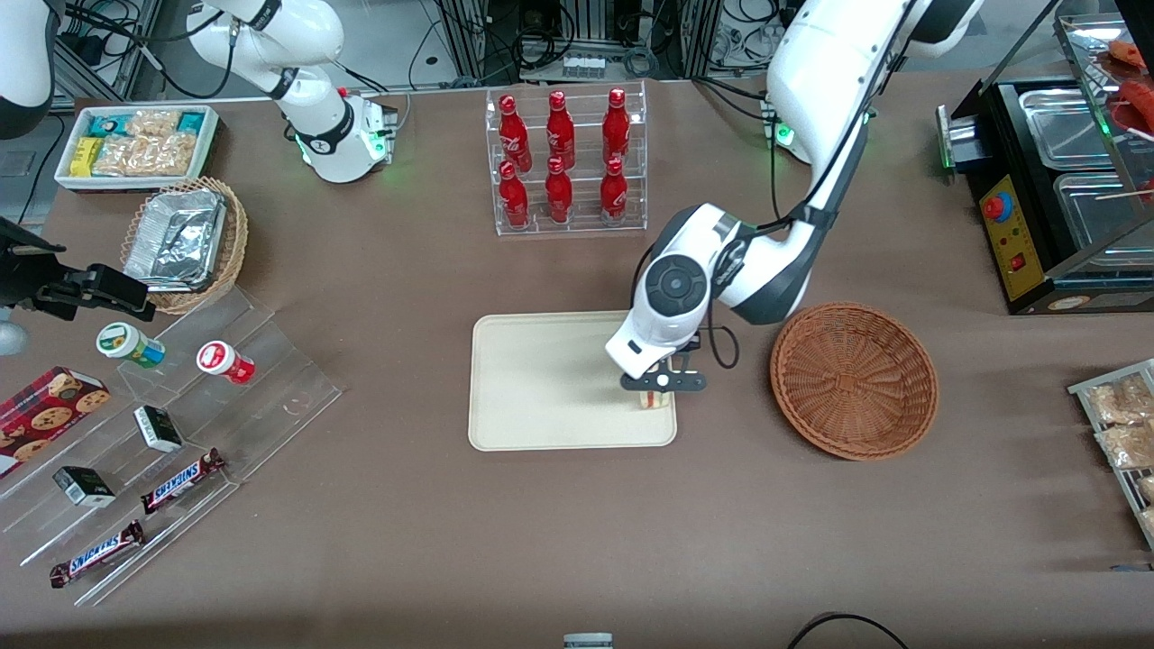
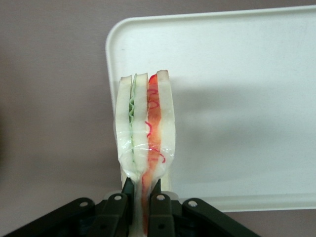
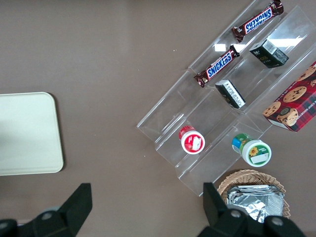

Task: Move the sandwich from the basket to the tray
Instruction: 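Lower the sandwich onto the cream tray with the left gripper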

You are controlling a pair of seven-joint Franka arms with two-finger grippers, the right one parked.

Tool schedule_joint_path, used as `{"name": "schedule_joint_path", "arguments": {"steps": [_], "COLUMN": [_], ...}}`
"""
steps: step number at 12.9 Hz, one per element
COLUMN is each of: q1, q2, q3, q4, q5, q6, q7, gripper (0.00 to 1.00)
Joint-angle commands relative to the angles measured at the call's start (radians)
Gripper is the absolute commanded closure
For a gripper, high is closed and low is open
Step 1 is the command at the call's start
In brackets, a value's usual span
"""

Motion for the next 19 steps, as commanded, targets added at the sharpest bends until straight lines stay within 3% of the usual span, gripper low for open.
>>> {"name": "schedule_joint_path", "arguments": {"steps": [1,4,19], "q1": [-0.009,-0.009,-0.026], "q2": [0.055,0.073,0.121], "q3": [-0.007,-0.010,-0.017], "q4": [0.081,0.080,0.078], "q5": [-0.017,-0.055,-0.055], "q6": [-0.003,0.084,0.124], "q7": [0.003,0.010,0.051], "gripper": [1.00,1.00,1.00]}}
